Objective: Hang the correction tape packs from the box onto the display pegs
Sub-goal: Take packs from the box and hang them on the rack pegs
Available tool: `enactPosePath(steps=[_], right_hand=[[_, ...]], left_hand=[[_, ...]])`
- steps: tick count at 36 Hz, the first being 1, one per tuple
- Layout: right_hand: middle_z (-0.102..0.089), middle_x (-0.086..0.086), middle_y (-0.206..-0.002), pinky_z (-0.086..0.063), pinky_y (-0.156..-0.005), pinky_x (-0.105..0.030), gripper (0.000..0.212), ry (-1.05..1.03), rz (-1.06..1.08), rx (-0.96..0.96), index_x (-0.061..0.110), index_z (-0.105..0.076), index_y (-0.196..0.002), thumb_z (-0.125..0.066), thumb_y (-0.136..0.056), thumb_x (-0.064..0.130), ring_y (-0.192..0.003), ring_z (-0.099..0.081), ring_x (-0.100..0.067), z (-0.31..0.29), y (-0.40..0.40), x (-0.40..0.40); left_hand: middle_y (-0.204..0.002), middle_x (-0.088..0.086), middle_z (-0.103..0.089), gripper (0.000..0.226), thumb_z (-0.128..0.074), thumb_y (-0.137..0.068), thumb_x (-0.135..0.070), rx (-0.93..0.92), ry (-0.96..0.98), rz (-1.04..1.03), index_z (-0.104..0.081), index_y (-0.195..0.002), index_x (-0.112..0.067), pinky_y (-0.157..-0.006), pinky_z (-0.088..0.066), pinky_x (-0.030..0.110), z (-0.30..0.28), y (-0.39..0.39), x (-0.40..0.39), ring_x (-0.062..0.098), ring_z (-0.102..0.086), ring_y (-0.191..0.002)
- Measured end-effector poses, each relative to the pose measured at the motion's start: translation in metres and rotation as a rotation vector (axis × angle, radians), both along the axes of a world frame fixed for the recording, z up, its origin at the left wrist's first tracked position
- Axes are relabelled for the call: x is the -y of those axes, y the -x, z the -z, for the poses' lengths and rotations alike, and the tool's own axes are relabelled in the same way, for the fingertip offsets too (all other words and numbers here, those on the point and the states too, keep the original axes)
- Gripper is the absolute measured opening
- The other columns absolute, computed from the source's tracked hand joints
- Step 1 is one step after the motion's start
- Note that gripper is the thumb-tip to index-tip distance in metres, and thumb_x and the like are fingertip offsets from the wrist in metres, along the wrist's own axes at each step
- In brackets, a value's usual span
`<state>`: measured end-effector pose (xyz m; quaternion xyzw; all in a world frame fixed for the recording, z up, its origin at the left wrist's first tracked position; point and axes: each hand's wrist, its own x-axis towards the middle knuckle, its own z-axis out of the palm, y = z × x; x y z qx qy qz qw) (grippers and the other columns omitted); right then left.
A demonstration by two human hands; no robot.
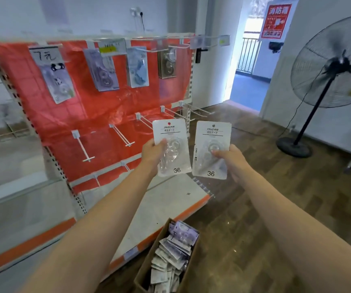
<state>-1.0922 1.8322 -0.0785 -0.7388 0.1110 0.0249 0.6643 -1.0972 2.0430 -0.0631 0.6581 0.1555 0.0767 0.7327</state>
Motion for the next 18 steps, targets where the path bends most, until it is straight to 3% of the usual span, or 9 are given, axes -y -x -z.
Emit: enactPosePath(steps=[3, 8, 15, 18], right_hand=[[-0.065, -0.012, -0.111, -0.054, -0.089, -0.050, 0.035, -0.001, -0.002, 0.003, 0.008, -0.054, -0.117, -0.068, -0.085, 0.011, -0.099, -0.066, -0.030, -0.009, -0.004, 0.001], [-0.066, -0.013, -0.110, -0.053, -0.090, -0.049, 0.027, -0.001, 0.010, 0.028, 0.009, -0.054, -0.110, -0.067, -0.086, 0.009, -0.100, -0.065, -0.030, -0.018, -0.021, 0.011], [-0.067, -0.015, -0.111, -0.053, -0.090, -0.050, 0.031, 0.012, 0.039, 0.076, 0.005, -0.056, -0.112, -0.068, -0.085, 0.011, -0.099, -0.066, -0.032, -0.029, -0.067, 0.042], [-0.068, -0.017, -0.112, -0.053, -0.091, -0.049, 0.035, -0.022, 0.010, 0.074, 0.001, -0.058, -0.118, -0.066, -0.085, 0.008, -0.097, -0.067, -0.032, -0.038, -0.092, 0.053]], left_hand=[[-0.117, 0.011, -0.066, 0.019, -0.055, -0.094, -0.010, -0.006, -0.001, -0.037, -0.065, -0.110, -0.005, -0.096, -0.049, 0.045, -0.006, -0.008, 0.007, 0.029, -0.062, -0.107], [-0.113, 0.007, -0.064, 0.027, -0.046, -0.096, -0.007, 0.044, -0.047, -0.034, -0.061, -0.117, -0.003, -0.073, -0.046, 0.026, -0.019, -0.032, 0.023, 0.020, -0.058, -0.097], [-0.115, 0.005, -0.063, 0.029, -0.043, -0.098, -0.011, 0.048, -0.076, -0.024, -0.060, -0.120, -0.005, -0.077, -0.038, 0.024, -0.024, -0.086, 0.053, 0.018, -0.053, -0.095], [-0.105, 0.007, -0.063, 0.027, -0.045, -0.096, -0.010, 0.067, -0.086, -0.019, -0.062, -0.116, -0.002, -0.061, -0.038, 0.024, -0.023, -0.116, 0.068, 0.018, -0.052, -0.090]])
